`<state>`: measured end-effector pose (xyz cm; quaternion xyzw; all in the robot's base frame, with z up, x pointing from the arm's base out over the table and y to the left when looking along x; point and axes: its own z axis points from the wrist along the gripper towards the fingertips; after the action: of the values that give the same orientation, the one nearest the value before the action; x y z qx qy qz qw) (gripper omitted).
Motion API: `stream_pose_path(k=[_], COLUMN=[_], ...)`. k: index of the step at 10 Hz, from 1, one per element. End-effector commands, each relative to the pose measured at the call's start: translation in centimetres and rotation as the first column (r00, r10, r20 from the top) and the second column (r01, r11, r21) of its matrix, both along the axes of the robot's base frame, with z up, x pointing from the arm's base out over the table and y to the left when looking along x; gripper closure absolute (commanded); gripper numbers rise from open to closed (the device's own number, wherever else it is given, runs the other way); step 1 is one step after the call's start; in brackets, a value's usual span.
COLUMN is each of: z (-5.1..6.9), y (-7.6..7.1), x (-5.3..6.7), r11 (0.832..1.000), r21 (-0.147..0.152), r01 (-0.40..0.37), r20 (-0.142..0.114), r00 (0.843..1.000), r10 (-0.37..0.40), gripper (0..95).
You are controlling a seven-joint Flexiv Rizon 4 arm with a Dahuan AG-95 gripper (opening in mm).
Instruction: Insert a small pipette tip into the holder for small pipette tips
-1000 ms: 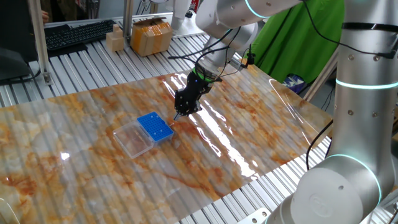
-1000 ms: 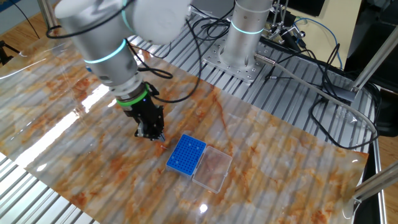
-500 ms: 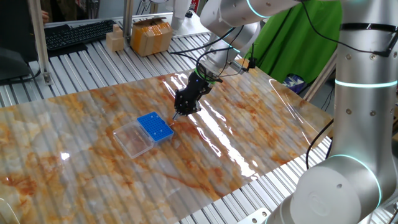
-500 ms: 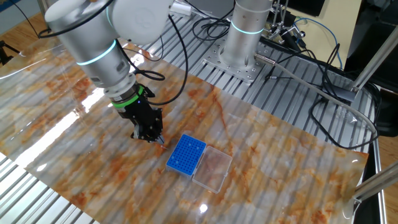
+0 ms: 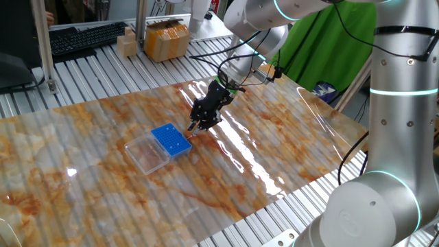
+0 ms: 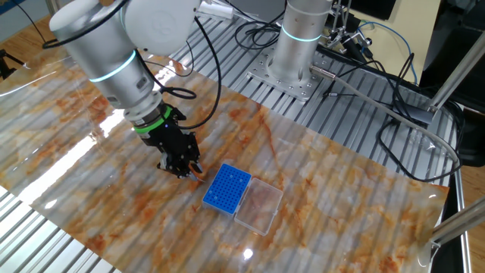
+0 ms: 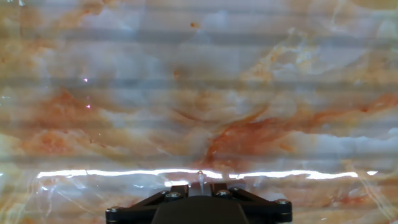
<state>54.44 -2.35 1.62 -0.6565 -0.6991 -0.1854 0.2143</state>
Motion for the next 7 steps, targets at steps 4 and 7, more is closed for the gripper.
stream_pose_path(k=[4,7], z=[-0.31,-0.37], y=[0.07,0.09], x=[0.17,0.20], r11=[0.999,0.997], r21=[0.045,0.071], r01=[0.013,0.012], r20=[-0.012,-0.012], r00=[1.000,1.000], r10=[-0.012,-0.011], gripper=[76.0,76.0])
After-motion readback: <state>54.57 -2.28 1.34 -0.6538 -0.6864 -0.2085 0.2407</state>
